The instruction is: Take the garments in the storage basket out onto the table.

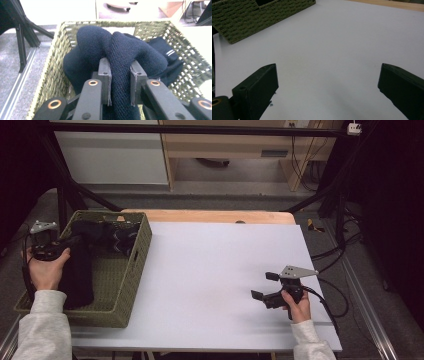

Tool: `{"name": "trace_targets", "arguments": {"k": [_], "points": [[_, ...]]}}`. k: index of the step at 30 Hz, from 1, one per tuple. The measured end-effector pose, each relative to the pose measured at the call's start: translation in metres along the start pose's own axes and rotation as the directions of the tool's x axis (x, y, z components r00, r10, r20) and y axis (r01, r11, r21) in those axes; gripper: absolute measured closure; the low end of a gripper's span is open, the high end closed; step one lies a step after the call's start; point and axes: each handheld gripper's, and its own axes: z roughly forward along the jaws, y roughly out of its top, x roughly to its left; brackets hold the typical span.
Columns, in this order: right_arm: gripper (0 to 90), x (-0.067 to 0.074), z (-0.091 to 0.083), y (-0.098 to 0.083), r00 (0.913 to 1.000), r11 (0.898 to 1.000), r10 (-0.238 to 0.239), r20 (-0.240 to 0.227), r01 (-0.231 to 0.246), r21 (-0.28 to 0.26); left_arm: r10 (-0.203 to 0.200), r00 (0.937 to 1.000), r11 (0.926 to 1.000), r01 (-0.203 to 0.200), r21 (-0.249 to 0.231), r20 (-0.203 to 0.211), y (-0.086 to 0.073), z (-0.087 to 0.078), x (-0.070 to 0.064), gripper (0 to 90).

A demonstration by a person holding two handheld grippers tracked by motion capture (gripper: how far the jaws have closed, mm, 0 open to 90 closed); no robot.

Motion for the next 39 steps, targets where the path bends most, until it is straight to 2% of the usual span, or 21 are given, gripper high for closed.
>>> {"name": "trace_targets", "arguments": {"k": [8,18,22,30,39], "points": [[3.1,0.0,0.0,0.0,1.0,1.0,0.003,0.0,-0.003,-0.001,0.029,0.9991,0.9976,-0.027,-0.063,0.029,0.017,-0.019,-0.012,75.2],[3.1,0.0,0.0,0.0,1.0,1.0,0.004,0.001,-0.004,-0.003,0.062,0.9966,0.9897,-0.055,-0.132,0.053,0.041,-0.041,-0.024,75.3],[3.1,0.0,-0.001,0.0,1.0,1.0,0.004,0.001,-0.004,-0.004,0.063,0.9961,0.9858,-0.053,-0.159,0.061,0.049,-0.049,-0.027,75.4],[3.1,0.0,-0.001,0.0,1.0,1.0,0.005,0.001,-0.005,-0.005,0.074,0.9941,0.9785,-0.057,-0.198,0.08,0.062,-0.065,-0.032,75.5],[3.1,0.0,-0.001,0.001,1.0,1.0,0.005,0.0,-0.005,-0.004,0.102,0.9894,0.9705,-0.076,-0.229,0.104,0.074,-0.079,-0.043,75.6]]}}
